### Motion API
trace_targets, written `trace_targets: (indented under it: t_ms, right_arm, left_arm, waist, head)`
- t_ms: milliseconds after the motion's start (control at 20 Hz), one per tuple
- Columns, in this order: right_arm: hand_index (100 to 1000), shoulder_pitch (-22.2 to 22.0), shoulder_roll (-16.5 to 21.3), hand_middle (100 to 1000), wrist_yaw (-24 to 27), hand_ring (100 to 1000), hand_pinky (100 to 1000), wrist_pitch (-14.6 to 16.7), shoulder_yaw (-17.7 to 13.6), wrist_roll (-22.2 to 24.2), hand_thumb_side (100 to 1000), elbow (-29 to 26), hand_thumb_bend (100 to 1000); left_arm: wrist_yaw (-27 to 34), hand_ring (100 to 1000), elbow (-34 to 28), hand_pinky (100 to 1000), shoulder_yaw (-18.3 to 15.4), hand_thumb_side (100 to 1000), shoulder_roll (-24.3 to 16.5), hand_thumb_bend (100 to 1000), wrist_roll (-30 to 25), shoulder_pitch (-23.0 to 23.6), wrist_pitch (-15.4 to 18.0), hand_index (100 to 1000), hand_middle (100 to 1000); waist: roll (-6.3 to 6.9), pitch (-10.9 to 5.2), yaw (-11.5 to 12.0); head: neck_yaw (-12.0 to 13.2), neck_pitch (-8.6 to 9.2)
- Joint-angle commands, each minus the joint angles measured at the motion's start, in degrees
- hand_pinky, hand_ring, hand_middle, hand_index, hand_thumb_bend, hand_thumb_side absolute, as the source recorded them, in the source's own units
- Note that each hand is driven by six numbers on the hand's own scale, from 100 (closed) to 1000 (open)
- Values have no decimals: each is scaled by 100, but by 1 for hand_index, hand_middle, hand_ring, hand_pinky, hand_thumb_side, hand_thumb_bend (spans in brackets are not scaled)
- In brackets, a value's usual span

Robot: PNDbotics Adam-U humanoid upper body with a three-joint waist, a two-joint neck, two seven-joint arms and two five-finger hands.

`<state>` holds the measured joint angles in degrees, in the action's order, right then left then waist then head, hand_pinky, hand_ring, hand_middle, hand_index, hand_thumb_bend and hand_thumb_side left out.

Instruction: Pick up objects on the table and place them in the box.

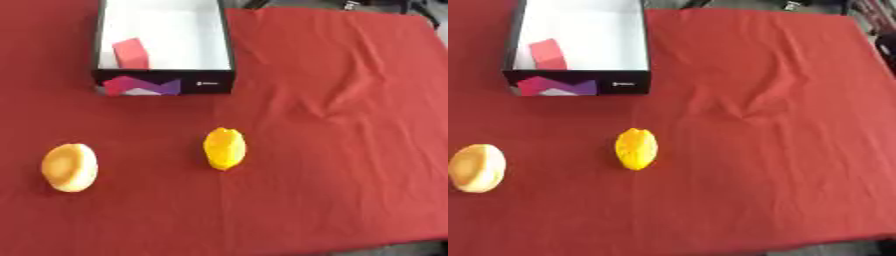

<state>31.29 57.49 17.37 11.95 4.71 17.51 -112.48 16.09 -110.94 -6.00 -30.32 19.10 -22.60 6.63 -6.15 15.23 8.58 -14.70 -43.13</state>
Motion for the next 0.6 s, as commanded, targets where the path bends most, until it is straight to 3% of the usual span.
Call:
trace_targets:
  t_ms: [50, 300, 600]
  right_arm:
    - [852, 33, 260, 738, -313, 864, 975, 238, 191, 208, 190, -204, 100]
    - [852, 80, 144, 743, -702, 862, 982, 388, 728, 732, 298, -211, 100]
    - [850, 118, -113, 742, -968, 854, 986, 284, 1032, 1169, 359, -211, 100]
  left_arm:
    - [-18, 790, -34, 850, -15, 799, -177, 191, -57, -28, 1, 809, 780]
    - [-18, 790, 4, 851, 18, 803, -149, 191, -111, -26, -18, 808, 779]
    - [-23, 792, 24, 853, 31, 804, -133, 189, -145, -7, -26, 807, 781]
  waist:
    - [55, -124, 8]
    - [40, -119, 32]
    - [38, -116, 48]
  head:
    - [-3, 67]
    - [-40, 64]
    - [-36, 39]
